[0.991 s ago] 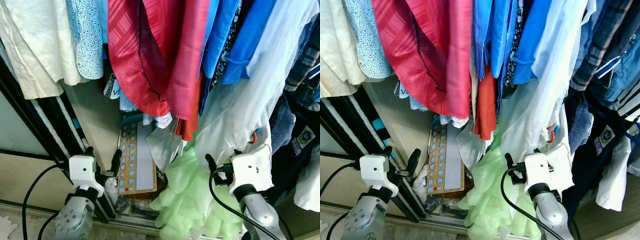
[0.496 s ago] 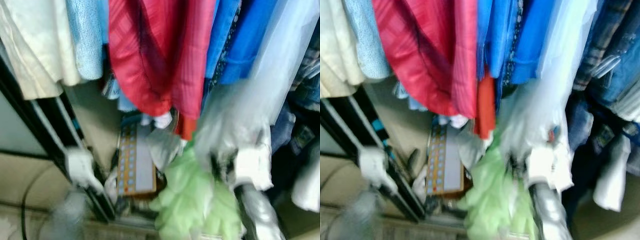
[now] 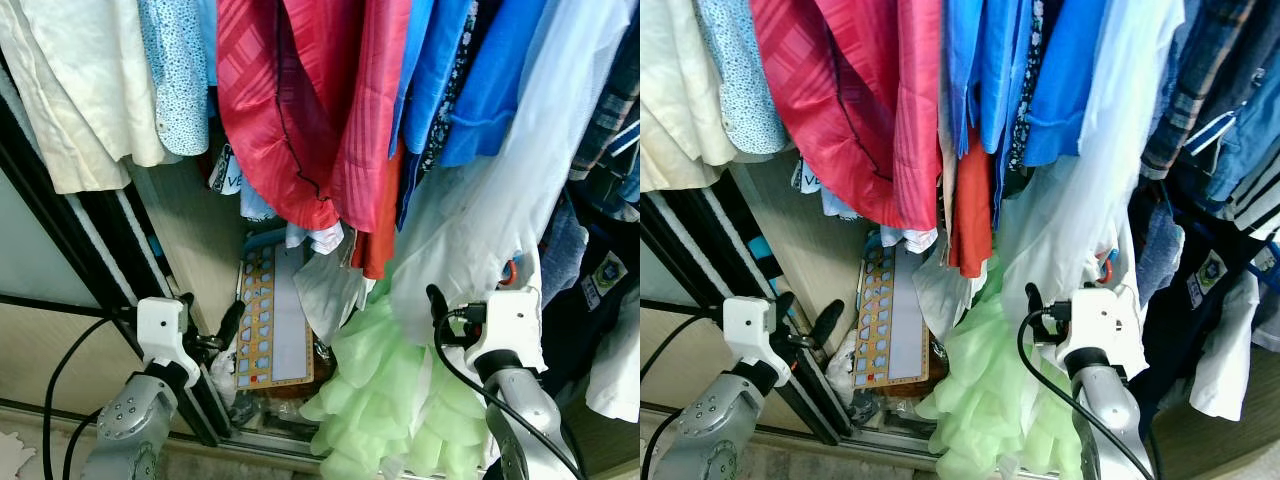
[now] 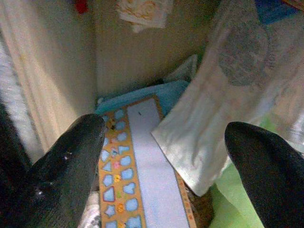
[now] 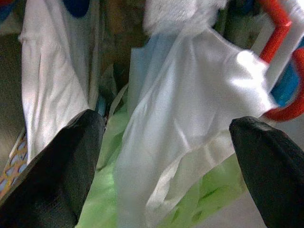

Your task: Clean up the room

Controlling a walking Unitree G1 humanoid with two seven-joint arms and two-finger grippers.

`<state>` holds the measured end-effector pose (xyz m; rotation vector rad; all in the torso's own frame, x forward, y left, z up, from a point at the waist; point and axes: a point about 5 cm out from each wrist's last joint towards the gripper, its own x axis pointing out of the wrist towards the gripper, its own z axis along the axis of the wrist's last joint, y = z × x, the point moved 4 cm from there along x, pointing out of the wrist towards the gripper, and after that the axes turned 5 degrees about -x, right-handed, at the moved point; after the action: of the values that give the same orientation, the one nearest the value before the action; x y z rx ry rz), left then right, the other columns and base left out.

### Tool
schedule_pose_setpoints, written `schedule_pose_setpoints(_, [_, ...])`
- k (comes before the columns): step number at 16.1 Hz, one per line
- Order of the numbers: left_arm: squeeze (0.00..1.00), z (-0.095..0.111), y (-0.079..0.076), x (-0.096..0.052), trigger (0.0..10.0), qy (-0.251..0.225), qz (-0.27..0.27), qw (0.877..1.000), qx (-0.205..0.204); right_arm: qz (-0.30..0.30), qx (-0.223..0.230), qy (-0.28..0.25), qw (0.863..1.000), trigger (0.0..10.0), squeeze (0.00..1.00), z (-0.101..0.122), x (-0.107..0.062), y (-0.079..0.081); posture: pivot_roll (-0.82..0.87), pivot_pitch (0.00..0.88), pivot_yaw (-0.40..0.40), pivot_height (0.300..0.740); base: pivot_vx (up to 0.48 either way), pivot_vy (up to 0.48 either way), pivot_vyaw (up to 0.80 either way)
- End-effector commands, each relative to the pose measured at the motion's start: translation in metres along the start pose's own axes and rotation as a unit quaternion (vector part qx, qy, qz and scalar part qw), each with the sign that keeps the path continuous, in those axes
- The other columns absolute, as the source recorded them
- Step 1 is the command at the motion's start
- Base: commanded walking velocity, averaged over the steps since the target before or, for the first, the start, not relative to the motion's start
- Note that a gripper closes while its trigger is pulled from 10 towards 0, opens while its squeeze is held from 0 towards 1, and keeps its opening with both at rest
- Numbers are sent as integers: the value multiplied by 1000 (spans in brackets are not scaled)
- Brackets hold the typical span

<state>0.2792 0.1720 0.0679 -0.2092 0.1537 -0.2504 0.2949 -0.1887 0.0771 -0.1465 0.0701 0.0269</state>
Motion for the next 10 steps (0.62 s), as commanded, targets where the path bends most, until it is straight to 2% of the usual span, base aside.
schedule_pose_setpoints(1, [0, 2, -4, 0, 10000, 1, -13, 1000, -1, 8, -7, -3, 1000, 10000, 0, 3, -1, 4, -60, 0, -14, 740, 0, 0, 0])
schedule_pose_setpoints(3, [0, 0, -12, -11, 10000, 7, -22, 1000, -5, 21, -28, 3, 999, 10000, 0, 0, -6, 13, -46, 0, -26, 740, 0, 0, 0])
schedule_pose_setpoints(4, [0, -1, -11, -12, 10000, 8, -21, 1000, -6, 31, -26, 3, 999, 10000, 0, 0, -7, 16, -46, 0, -26, 740, 0, 0, 0])
schedule_pose_setpoints(7, [0, -1, -7, -18, 10000, 12, -13, 1000, -2, 52, -80, -24, 995, 10000, 0, 10, -10, 24, -34, 0, -30, 740, 0, 0, 0])
schedule_pose_setpoints(8, [0, -1, -7, -18, 10000, 12, -11, 1000, -1, 45, -82, -24, 995, 10000, 0, 11, -10, 23, -34, 0, -32, 740, 0, 0, 0])
schedule_pose_setpoints(10, [0, -6, -10, -26, 10000, 24, -12, 1000, -2, 35, -54, 13, 998, 10000, 0, 0, -15, 17, -31, 0, -38, 740, 0, 0, 0])
